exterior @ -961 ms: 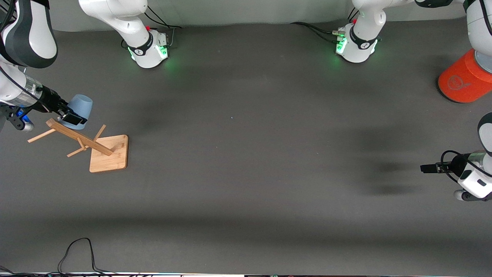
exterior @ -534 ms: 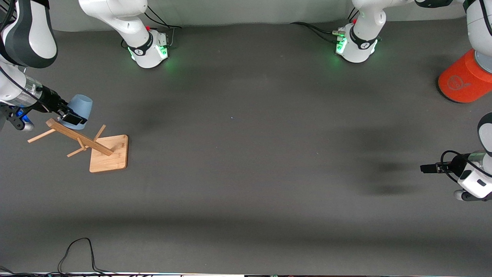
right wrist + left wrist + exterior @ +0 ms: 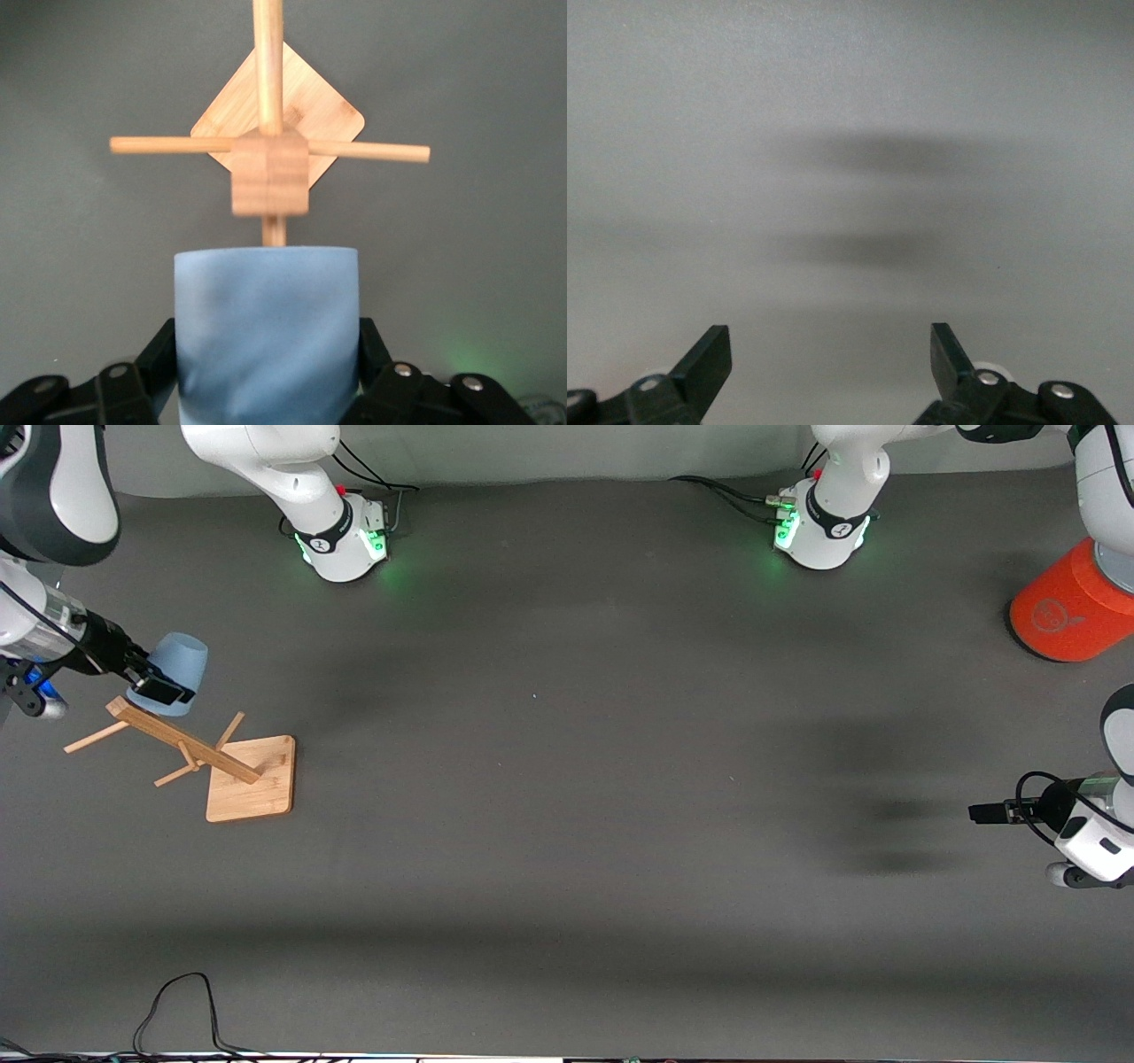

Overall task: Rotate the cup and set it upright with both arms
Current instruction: 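Pull the blue cup off the peg and carry it to mid-table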

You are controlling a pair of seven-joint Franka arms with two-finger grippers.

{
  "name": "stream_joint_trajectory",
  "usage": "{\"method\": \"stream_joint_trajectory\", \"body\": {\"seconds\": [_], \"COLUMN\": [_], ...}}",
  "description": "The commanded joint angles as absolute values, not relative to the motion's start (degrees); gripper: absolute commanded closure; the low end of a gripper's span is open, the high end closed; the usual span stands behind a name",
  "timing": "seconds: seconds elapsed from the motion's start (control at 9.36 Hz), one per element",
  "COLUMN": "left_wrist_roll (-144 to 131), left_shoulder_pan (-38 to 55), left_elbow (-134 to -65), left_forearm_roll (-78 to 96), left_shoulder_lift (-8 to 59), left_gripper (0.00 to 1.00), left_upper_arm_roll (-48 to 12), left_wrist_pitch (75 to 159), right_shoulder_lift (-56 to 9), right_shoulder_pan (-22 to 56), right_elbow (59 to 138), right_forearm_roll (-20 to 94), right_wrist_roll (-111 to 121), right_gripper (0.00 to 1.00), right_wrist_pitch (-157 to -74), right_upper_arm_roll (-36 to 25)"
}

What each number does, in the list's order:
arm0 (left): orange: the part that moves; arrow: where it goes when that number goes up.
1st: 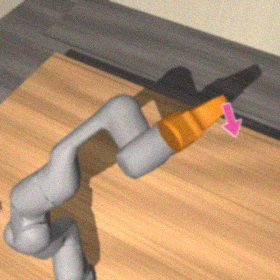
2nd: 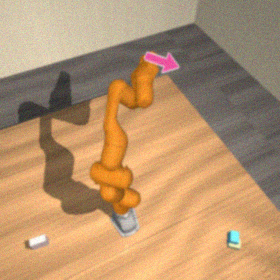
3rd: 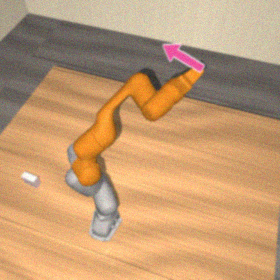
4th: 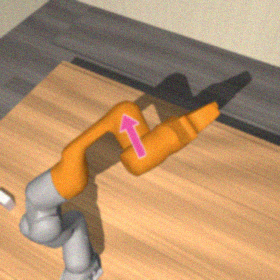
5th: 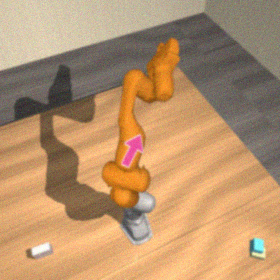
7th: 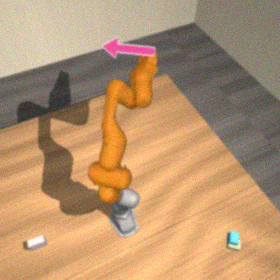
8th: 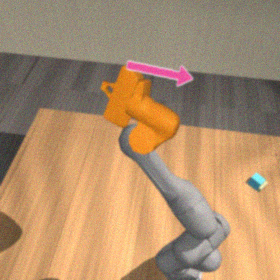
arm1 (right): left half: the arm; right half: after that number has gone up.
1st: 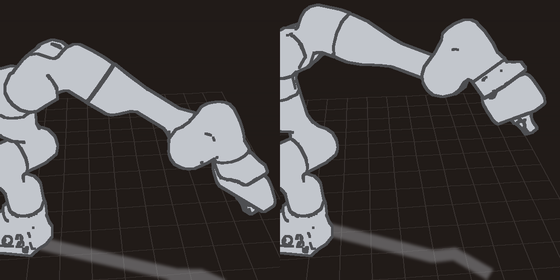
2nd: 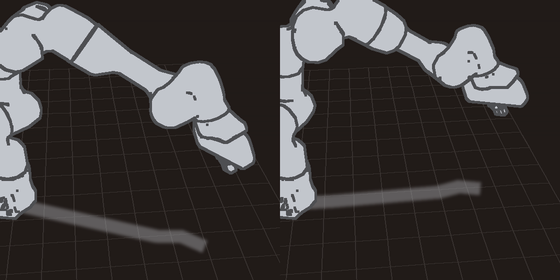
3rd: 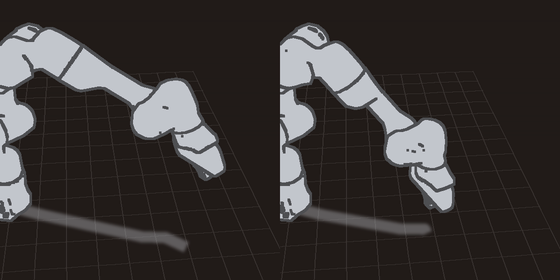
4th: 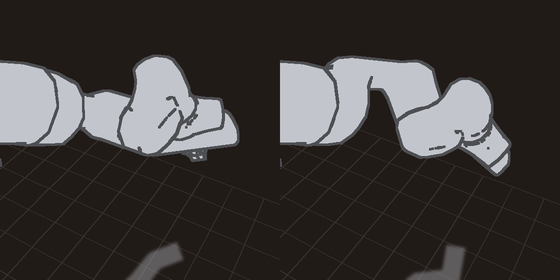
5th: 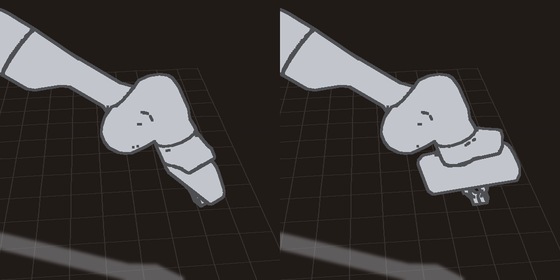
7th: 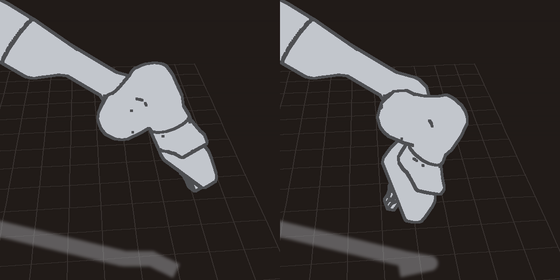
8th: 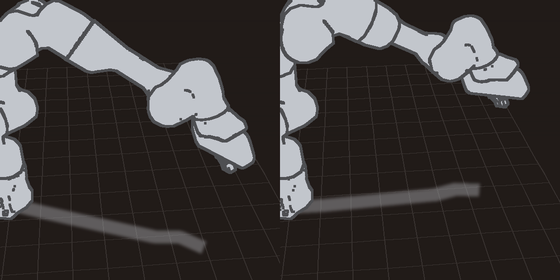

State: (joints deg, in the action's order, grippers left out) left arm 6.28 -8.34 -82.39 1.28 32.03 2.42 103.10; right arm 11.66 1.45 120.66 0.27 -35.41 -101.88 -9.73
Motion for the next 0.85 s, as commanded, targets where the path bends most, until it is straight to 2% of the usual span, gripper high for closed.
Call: {"method": "stream_joint_trajectory", "body": {"seconds": [0.0, 0.43, 0.53, 0.75], "left_wrist_roll": [7.3, 7.3, 7.3, 7.3], "left_shoulder_pan": [-8.6, -8.6, -8.7, -8.7], "left_elbow": [-81.1, -81.1, -81.0, -81.1], "left_forearm_roll": [1.8, 1.8, 1.7, 1.7], "left_shoulder_lift": [32.7, 33.0, 33.0, 33.0], "left_gripper": [0.00, 0.00, 0.00, 0.00], "left_upper_arm_roll": [2.3, 2.3, 2.3, 2.4], "left_wrist_pitch": [103.2, 103.4, 103.5, 103.8], "right_shoulder_lift": [16.9, 20.5, 19.3, 11.1], "right_shoulder_pan": [5.8, 18.9, 24.8, 36.9], "right_elbow": [119.9, 119.2, 117.6, 110.8], "right_forearm_roll": [0.3, 4.9, 5.0, 5.9], "right_wrist_roll": [-42.9, -64.1, -72.8, -91.8], "right_gripper": [0.59, 0.59, 0.59, 0.59], "right_wrist_pitch": [-96.2, -91.6, -92.3, -95.1], "right_upper_arm_roll": [-9.3, -9.1, -9.1, -9.1]}}
